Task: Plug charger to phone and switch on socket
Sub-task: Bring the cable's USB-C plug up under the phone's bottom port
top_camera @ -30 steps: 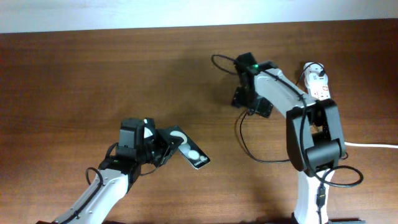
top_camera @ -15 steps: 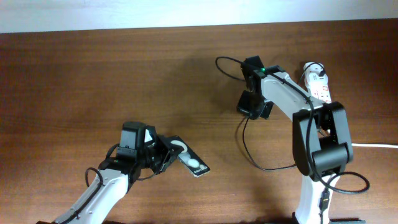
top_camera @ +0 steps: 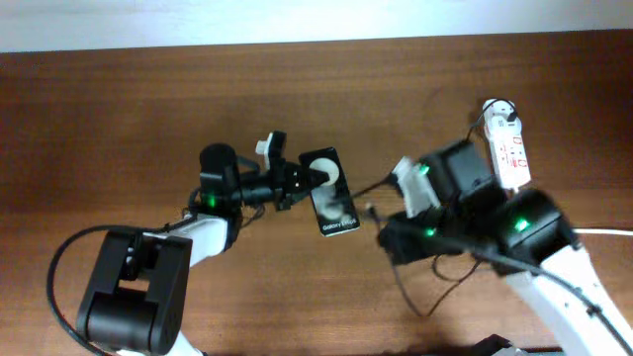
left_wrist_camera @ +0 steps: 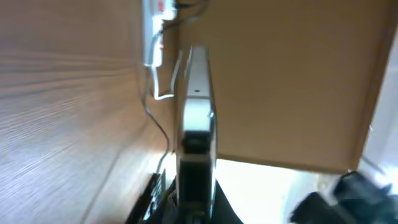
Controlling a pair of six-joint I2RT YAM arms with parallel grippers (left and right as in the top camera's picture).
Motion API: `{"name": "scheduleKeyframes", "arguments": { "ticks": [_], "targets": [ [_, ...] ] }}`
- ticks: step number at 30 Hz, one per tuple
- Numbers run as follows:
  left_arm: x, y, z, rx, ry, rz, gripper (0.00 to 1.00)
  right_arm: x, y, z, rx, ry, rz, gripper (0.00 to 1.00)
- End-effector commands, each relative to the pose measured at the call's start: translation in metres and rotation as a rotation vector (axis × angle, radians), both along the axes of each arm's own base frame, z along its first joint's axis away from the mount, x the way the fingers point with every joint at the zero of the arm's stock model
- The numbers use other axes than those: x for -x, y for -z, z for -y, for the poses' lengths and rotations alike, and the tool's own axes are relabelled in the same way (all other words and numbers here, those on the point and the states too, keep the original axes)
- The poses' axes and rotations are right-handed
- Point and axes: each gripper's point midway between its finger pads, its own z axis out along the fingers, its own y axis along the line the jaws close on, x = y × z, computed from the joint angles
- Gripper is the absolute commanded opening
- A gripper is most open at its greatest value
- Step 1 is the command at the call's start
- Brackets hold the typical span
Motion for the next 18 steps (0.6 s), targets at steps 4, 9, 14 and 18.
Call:
{"name": "scheduleKeyframes", "arguments": {
  "ticks": [4, 9, 14, 18],
  "targets": [
    [-0.012, -0.038, 0.005, 0.042, 0.057, 0.11, 0.0, 0.04, 0.061, -0.041, 0.002, -0.027, -0.097, 0.04],
    [-0.014, -0.046, 0.005, 0.053, 0.047, 0.17, 0.0, 0.02, 0.063, -0.037, 0.045, 0.191, -0.061, 0.04],
    [-0.014, -0.047, 0.005, 0.058, 0.046, 0.162, 0.0, 0.013, 0.058, -0.044, 0.006, 0.2, -0.035, 0.04],
    [-0.011, -0.048, 0.005, 0.061, 0.065, 0.152, 0.0, 0.009, 0.058, -0.042, 0.019, 0.213, -0.017, 0.04]
  ]
}}
